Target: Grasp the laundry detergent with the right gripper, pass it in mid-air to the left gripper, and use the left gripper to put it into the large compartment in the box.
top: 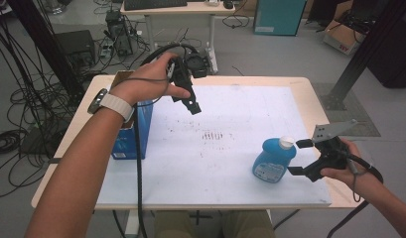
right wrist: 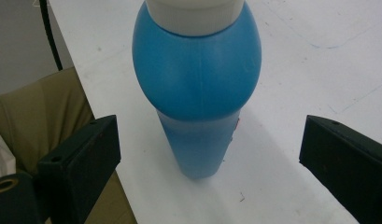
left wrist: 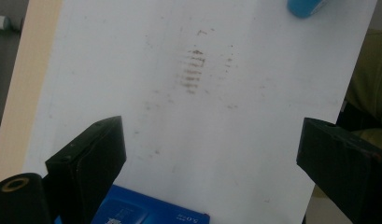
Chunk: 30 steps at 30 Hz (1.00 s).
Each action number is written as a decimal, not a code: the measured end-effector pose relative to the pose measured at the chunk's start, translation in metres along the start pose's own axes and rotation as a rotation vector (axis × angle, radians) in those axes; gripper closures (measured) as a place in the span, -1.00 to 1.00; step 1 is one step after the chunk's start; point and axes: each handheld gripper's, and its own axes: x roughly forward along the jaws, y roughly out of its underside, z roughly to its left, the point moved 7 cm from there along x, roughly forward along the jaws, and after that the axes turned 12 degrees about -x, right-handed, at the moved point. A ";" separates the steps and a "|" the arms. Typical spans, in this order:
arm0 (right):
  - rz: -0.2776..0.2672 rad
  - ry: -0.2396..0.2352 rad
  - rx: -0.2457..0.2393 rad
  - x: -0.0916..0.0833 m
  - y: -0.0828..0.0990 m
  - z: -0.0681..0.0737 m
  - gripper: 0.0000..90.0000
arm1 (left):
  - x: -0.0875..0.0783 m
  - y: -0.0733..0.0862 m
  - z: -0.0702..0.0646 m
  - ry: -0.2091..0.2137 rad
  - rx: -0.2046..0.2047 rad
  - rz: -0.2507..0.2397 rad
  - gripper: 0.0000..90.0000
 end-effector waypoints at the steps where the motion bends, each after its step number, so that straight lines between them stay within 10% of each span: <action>1: 0.000 -0.002 0.000 0.000 0.000 0.000 -0.89 | 0.000 0.000 -0.001 0.002 -0.010 -0.007 -0.81; 30: 0.006 -0.006 0.002 0.002 0.001 0.000 -0.89 | 0.001 0.000 0.000 0.000 -0.010 -0.009 -0.81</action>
